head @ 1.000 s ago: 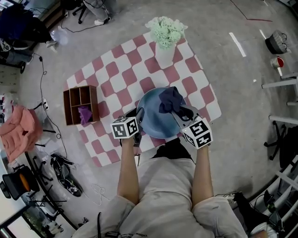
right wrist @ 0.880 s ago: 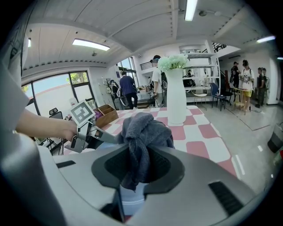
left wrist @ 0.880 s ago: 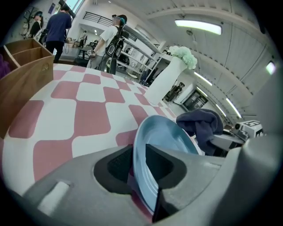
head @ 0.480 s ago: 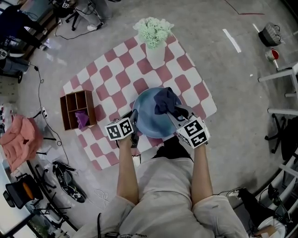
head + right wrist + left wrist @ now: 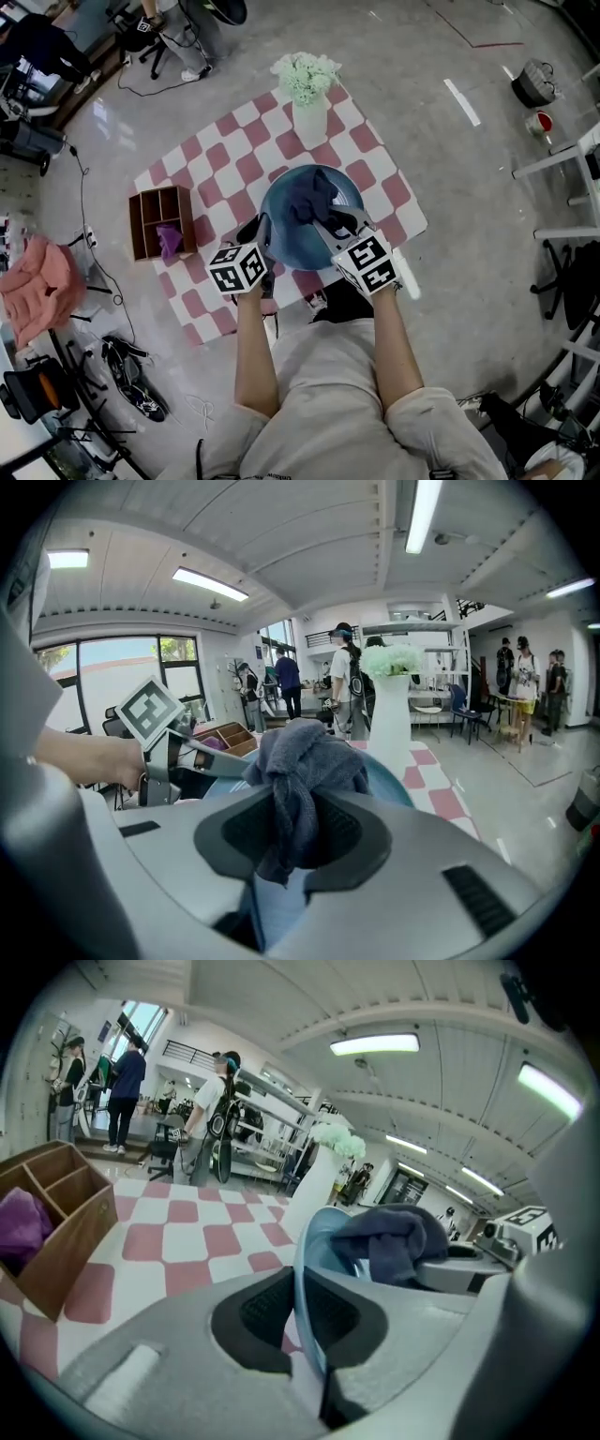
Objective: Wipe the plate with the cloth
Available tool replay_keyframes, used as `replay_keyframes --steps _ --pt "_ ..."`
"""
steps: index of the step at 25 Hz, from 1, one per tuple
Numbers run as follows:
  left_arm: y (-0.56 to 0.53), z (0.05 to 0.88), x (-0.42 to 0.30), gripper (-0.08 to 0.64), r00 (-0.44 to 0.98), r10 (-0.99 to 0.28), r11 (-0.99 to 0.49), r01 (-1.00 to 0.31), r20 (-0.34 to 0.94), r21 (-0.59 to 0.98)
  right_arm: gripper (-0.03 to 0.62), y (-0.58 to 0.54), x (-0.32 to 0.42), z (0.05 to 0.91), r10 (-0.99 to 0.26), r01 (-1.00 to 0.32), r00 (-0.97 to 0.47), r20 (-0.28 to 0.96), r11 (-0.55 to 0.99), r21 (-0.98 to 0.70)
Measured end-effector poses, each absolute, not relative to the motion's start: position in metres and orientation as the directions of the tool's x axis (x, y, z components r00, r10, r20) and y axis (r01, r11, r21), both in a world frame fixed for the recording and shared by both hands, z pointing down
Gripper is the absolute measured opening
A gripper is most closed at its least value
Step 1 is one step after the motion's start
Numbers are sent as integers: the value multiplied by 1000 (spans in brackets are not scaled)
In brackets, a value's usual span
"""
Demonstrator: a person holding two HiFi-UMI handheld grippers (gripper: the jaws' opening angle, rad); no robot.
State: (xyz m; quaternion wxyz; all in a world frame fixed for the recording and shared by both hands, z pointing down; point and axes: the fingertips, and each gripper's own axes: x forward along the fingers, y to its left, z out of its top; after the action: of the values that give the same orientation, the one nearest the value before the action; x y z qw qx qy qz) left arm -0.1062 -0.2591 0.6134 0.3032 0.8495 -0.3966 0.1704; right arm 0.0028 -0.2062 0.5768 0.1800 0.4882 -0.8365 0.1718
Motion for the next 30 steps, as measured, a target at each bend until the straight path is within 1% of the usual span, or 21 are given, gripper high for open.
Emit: replay_keyframes --steps 5,11,15,20,30 --pt "-251 570 -110 25 625 -640 -528 -780 446 334 92 -209 -38 559 -731 -837 -478 487 547 0" --pt "-231 543 -115 25 622 -667 -560 -782 411 276 92 -219 -64 537 -748 -828 -451 487 554 84" --pt "-229 530 -125 25 607 -689 -563 -792 397 234 94 -221 -73 527 -765 -827 -455 456 553 100" --pt "-226 520 -128 25 601 -701 -579 -794 384 184 95 -223 -72 518 -790 -840 -430 436 528 128" --pt "-219 524 -118 26 634 -671 -622 -764 385 175 101 -228 -36 529 -827 -897 -340 447 428 109"
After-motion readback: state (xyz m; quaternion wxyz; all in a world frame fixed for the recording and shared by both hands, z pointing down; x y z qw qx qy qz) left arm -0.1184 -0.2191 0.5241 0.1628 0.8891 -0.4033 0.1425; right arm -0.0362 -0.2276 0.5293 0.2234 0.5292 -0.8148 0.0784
